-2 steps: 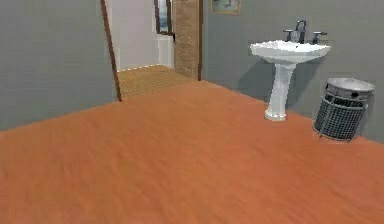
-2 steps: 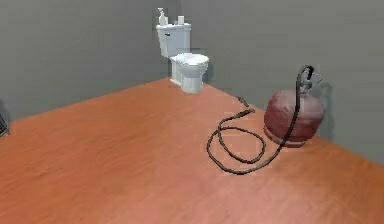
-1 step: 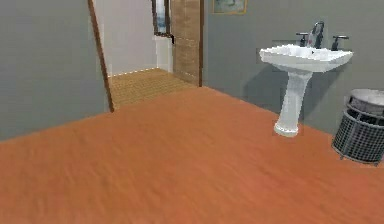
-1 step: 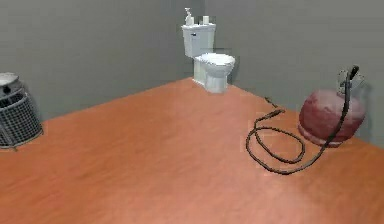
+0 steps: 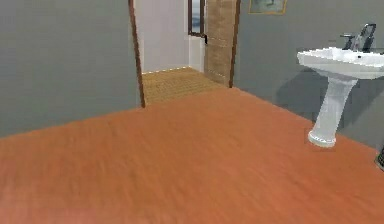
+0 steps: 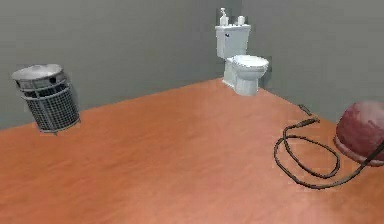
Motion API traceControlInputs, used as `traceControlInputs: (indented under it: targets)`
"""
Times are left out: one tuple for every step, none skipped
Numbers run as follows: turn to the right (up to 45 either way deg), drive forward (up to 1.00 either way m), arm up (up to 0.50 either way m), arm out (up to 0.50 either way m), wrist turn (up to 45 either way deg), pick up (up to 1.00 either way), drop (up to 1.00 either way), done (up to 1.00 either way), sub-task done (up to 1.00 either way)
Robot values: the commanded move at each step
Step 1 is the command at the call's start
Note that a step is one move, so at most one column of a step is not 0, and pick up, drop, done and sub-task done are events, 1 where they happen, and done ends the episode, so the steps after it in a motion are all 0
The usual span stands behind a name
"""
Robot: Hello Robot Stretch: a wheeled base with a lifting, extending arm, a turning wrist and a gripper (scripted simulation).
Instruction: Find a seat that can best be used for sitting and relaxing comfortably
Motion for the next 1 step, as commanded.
traceControlInputs:
  targets:
    - [0.0, 1.0, 0.0, 0.0, 0.0, 0.0, 0.0, 0.0, 0.0]
